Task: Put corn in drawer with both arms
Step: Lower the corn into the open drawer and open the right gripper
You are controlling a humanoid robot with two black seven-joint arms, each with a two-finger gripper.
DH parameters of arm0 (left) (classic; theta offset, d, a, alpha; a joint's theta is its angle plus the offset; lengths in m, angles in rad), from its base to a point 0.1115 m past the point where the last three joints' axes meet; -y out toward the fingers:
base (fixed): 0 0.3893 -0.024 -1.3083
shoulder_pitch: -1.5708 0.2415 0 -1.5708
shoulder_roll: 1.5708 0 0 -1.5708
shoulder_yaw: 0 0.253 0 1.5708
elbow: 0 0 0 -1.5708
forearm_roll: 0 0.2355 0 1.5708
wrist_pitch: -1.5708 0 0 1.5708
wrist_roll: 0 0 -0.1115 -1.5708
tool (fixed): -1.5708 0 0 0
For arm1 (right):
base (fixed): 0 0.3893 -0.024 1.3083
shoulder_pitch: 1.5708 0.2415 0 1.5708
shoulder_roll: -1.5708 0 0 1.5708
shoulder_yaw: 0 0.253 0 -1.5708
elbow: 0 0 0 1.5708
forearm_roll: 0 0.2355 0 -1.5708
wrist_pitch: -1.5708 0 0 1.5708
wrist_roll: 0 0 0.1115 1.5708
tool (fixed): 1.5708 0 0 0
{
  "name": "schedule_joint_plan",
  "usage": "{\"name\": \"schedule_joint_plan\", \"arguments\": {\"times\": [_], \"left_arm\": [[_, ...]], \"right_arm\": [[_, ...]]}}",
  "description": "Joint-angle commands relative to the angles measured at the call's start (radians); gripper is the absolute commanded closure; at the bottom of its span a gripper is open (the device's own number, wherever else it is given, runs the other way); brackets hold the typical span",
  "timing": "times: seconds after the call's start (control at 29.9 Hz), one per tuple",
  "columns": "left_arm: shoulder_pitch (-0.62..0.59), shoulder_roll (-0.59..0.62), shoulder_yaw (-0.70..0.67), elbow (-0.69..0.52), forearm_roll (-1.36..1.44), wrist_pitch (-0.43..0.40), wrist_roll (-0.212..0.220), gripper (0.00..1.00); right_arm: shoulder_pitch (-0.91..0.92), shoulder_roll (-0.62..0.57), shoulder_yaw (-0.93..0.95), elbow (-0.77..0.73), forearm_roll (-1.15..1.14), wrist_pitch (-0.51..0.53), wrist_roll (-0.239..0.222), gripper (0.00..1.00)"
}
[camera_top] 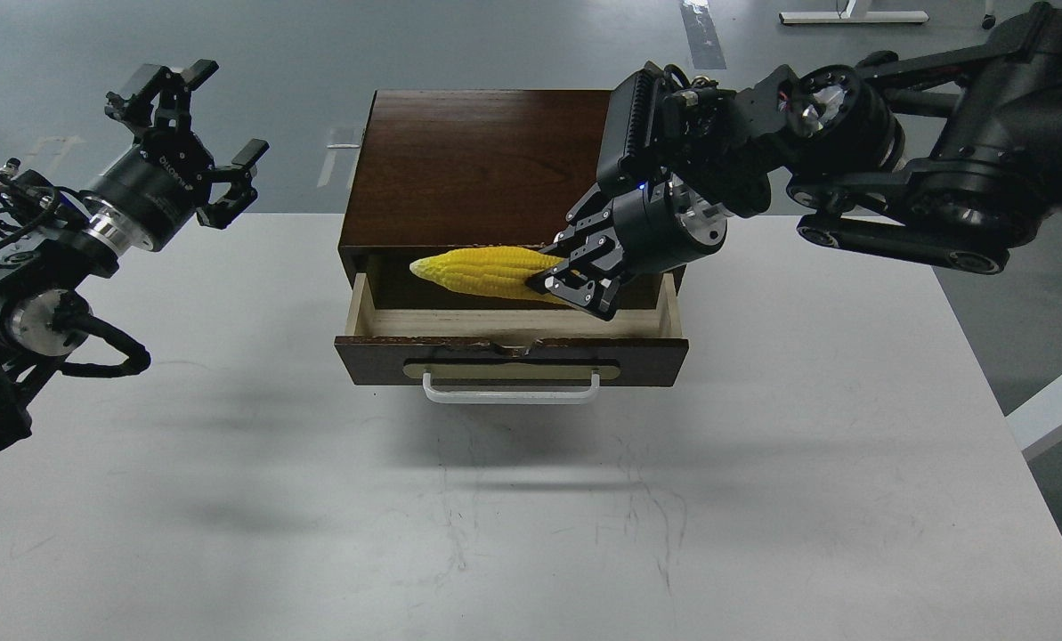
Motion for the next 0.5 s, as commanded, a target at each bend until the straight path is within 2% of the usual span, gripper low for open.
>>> {"name": "schedule_joint_plan", "arguments": {"times": [0.0, 0.17, 0.4, 0.47], "left_arm": [[0.000, 0.007, 0.000, -0.003, 0.000, 0.000, 0.000, 0.02], [0.003, 0.014, 0.000, -0.003, -0.002, 0.000, 0.000, 0.02], [0.003, 0.014, 0.000, -0.001, -0.002, 0.000, 0.000, 0.02], [0.003, 0.014, 0.000, -0.001, -0.002, 0.000, 0.000, 0.02]], "right_arm": [[-0.015, 0.010, -0.016, -0.009, 0.000, -0.005, 0.000, 0.94], [-0.041, 0.010, -0.027, -0.009, 0.000, -0.005, 0.000, 0.90], [-0.052, 0.013, -0.030, -0.029, 0.000, -0.005, 0.000, 0.72], [-0.059, 0.018, -0.030, -0.040, -0.002, -0.005, 0.000, 0.72]]}}
